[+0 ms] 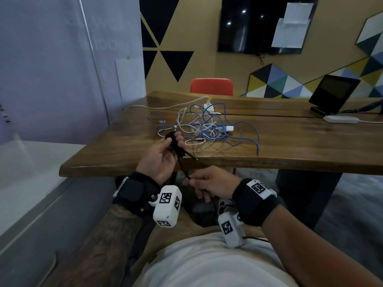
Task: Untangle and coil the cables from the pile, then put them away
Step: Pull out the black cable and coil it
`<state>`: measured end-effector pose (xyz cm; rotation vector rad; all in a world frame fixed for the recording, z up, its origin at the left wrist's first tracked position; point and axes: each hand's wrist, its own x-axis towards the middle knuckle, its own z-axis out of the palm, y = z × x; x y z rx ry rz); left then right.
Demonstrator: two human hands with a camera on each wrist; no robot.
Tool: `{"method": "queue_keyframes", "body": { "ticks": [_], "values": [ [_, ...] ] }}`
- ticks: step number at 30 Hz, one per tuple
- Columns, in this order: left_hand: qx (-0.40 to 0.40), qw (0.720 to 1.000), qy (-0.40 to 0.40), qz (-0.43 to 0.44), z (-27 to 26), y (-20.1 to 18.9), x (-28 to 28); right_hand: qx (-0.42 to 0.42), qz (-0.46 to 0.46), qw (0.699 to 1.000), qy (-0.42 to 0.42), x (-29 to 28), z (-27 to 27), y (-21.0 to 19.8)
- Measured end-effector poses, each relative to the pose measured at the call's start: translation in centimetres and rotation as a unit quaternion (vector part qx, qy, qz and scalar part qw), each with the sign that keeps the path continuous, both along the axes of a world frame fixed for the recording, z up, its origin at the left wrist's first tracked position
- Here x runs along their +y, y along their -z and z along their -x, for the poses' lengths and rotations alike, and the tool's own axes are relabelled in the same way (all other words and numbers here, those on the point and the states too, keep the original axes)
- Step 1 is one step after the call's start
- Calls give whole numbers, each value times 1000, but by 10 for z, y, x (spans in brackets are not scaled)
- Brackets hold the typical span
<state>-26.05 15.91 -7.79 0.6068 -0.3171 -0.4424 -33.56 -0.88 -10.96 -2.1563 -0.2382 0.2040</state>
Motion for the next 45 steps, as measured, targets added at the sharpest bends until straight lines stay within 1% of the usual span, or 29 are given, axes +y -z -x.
{"method": "queue_keyframes", "body": {
  "ticks": [2,5,7,9,12,16,18,19,21,23,24,26,27,28,30,32,34,35,36,37,39,42,43,45],
  "values": [
    [-40,996,-49,-56,-3,6,-3,-40,2,999,13,4,2,-9],
    [-137,970,-81,-184,-4,16,-6,-154,40,985,62,2,2,-27],
    [-191,949,-58,-244,-2,19,-9,-223,45,970,81,0,4,-36],
    [-215,938,-26,-272,2,19,-13,-255,3,961,110,-5,6,-42],
    [-235,925,14,-297,12,13,-18,-257,-94,955,117,-13,6,-45],
    [-226,916,60,-325,16,6,-15,-286,-105,943,132,-21,-1,-36],
    [-207,918,107,-320,17,5,-8,-313,-93,932,154,-24,-6,-32],
    [-181,929,128,-295,18,3,-4,-319,-97,928,165,-27,-9,-31],
    [-96,964,150,-196,20,-2,-1,-295,-120,931,177,-29,-13,-27],
    [-42,984,150,-85,18,-7,-1,-218,-121,953,174,-23,-16,-15],
    [-29,989,142,-41,16,-9,-1,-160,-120,966,161,-16,-15,-8],
    [-12,994,110,6,9,-8,0,-60,-96,988,106,-3,-10,4],
    [-6,997,82,10,5,-6,0,-37,-67,994,72,2,-6,5],
    [-6,999,45,7,2,-3,0,-32,-39,998,45,4,-4,4],
    [-41,998,-33,-41,-4,6,-3,-50,-12,998,30,6,1,-5],
    [-103,982,-91,-127,-7,14,-6,-95,0,994,55,6,3,-16],
    [-177,951,-118,-226,-11,24,-7,-163,17,983,81,5,4,-26],
    [-222,927,-122,-276,-10,26,-6,-194,13,977,88,4,4,-30],
    [-262,908,-111,-308,-10,28,-6,-218,3,971,96,3,5,-35],
    [-286,892,-98,-336,-8,28,-6,-237,-7,966,107,0,5,-39],
    [-285,886,-60,-362,0,25,-9,-266,0,954,140,-7,5,-46],
    [-240,900,9,-364,10,13,-15,-301,2,937,179,-20,2,-46],
    [-220,906,39,-360,14,9,-14,-308,-12,934,183,-23,0,-44],
    [-179,925,104,-318,18,3,-11,-297,-55,934,190,-28,-6,-36]
  ]
}}
